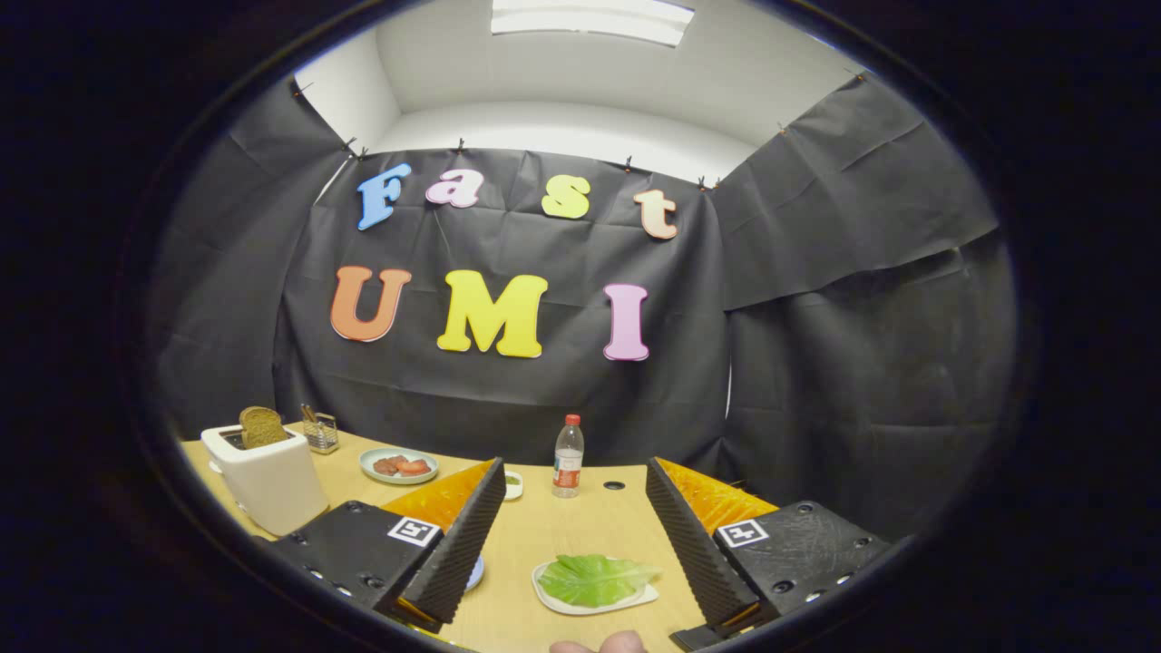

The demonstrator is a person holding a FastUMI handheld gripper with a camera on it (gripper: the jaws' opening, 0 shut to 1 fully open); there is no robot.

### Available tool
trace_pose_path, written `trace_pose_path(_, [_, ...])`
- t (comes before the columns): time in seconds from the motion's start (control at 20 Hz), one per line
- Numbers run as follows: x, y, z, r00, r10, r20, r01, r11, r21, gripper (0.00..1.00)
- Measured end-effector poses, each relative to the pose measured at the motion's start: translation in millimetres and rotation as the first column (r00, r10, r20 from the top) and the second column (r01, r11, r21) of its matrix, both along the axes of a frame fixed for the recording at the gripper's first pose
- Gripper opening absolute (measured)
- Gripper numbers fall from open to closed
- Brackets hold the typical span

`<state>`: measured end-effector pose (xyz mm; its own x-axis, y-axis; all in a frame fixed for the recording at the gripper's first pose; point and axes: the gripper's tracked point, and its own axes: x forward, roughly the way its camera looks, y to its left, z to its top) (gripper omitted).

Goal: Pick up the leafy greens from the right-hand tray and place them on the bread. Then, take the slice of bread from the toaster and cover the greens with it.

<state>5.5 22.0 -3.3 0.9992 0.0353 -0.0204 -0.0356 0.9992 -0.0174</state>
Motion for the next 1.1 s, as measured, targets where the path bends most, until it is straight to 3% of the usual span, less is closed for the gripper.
trace_pose_path(0.45, [-2.8,1.4,-10.3,0.999,0.038,-0.037,-0.038,0.999,-0.010,0.95])
trace_pose_path(0.8, [3.1,-19.2,-19.3,0.999,0.016,-0.036,-0.016,1.000,-0.004,0.95])
trace_pose_path(1.1, [16.5,-30.5,-55.4,0.990,0.039,-0.138,-0.039,0.999,0.007,0.95])
